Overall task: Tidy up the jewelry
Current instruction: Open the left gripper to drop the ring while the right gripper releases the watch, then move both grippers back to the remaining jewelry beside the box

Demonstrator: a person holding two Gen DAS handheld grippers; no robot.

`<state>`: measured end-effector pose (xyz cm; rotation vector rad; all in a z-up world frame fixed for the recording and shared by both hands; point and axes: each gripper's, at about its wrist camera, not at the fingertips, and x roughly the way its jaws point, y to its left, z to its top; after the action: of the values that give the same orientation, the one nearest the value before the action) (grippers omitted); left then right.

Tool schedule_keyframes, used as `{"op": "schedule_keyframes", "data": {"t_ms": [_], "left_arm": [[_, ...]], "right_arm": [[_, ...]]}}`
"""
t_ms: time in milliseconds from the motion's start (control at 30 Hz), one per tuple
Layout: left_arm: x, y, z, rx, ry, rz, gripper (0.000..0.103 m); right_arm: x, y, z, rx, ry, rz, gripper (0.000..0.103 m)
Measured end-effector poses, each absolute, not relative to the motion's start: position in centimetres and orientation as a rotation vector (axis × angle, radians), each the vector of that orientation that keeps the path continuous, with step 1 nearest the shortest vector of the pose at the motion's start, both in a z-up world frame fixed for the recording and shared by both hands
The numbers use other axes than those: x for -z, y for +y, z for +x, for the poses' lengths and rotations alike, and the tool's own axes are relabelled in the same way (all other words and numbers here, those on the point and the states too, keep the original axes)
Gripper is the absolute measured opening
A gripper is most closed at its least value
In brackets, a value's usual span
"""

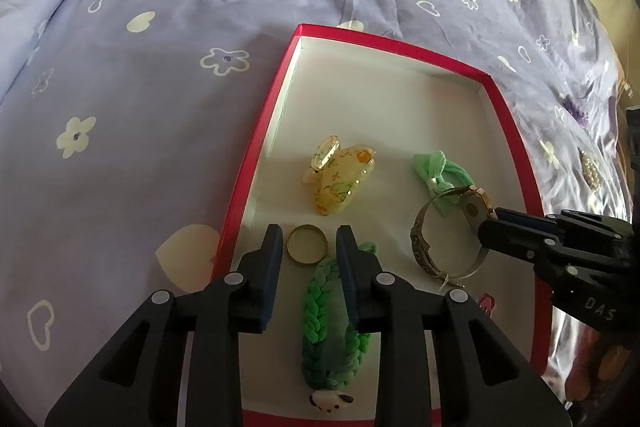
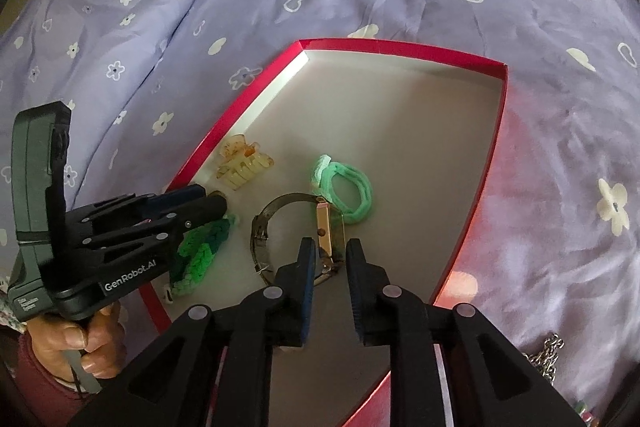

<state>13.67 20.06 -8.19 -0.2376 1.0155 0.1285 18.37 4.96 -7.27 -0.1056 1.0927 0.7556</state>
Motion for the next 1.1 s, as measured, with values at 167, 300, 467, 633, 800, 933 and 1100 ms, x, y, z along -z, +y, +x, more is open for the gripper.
{"op": "schedule_keyframes", "data": {"t_ms": [167,300,467,633,800,933,1100], "left_arm": [[8.2,20.1,13.7,-0.13,1.017,-0.237,0.026],[8.1,20.0,13.7,-0.137,1.022,-0.235,0.028],[6.8,19.9,12.8,-0.147,0.994,-0.249,0.045],[4.9,18.8,11.0,-0.133,0.949,-0.258,0.055],[3.4,16.8,9.2,-0.102,0.928,-0.272,0.055],[2.2,14.7,7.9,-0.07,0.904,-0.288,0.058],[1.3,11.4,6.9,-0.011,0.899,-0.267,0.059]], "right_arm": [[6.6,4.8,18.0,-0.764,1.079,-0.09,0.019],[5.5,4.0,17.6,-0.768,1.059,-0.059,0.022],[3.3,1.1,16.5,-0.764,1.004,0.015,0.038],[2.3,-3.7,15.0,-0.709,0.967,0.081,0.047],[2.3,-9.0,14.0,-0.624,0.966,0.132,0.047],[2.1,-13.1,13.1,-0.558,0.959,0.171,0.047],[1.7,-17.8,12.0,-0.479,0.936,0.222,0.047]]}}
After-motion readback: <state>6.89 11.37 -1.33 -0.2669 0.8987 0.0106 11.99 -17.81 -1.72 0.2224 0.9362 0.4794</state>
